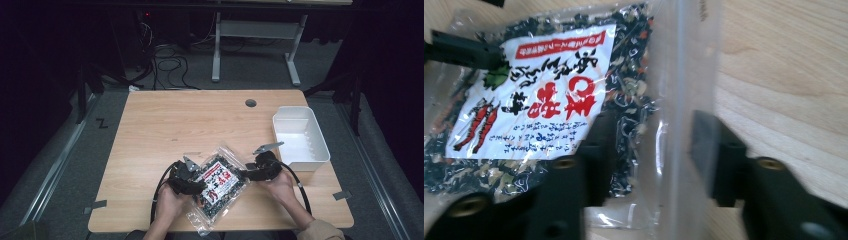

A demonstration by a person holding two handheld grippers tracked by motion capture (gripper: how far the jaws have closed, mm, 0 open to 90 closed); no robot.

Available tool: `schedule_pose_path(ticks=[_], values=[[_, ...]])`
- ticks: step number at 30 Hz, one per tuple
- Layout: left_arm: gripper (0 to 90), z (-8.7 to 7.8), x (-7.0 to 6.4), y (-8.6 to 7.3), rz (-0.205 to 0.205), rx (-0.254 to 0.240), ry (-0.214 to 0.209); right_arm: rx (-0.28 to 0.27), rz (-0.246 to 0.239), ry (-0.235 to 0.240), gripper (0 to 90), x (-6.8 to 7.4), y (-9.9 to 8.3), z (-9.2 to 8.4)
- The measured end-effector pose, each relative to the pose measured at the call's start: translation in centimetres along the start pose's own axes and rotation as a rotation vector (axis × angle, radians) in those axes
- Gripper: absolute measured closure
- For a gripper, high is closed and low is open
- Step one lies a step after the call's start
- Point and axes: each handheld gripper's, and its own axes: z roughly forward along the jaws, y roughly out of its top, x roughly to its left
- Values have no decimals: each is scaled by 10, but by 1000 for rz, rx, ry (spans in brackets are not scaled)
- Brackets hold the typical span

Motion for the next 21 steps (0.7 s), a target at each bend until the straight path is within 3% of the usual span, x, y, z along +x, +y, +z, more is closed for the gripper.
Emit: schedule_pose_path(ticks=[2, 9, 12, 16, 21], values=[[294, 0, 0, 0, 0, -1, 1, -4, -2, 1, 711, -4, -1, -3], [312, -1, -2, 0, 6, -5, 4, -43, 2, 2, 818, -7, -1, -10], [312, 0, -2, 0, 2, -5, -3, -34, 11, 8, 884, -9, 2, -14], [316, -1, -5, -1, 15, -6, -1, -13, 3, -1, 900, -9, 2, -14], [316, -2, -6, 0, 18, -5, -18, -39, -10, 5, 900, -11, 4, -17]])
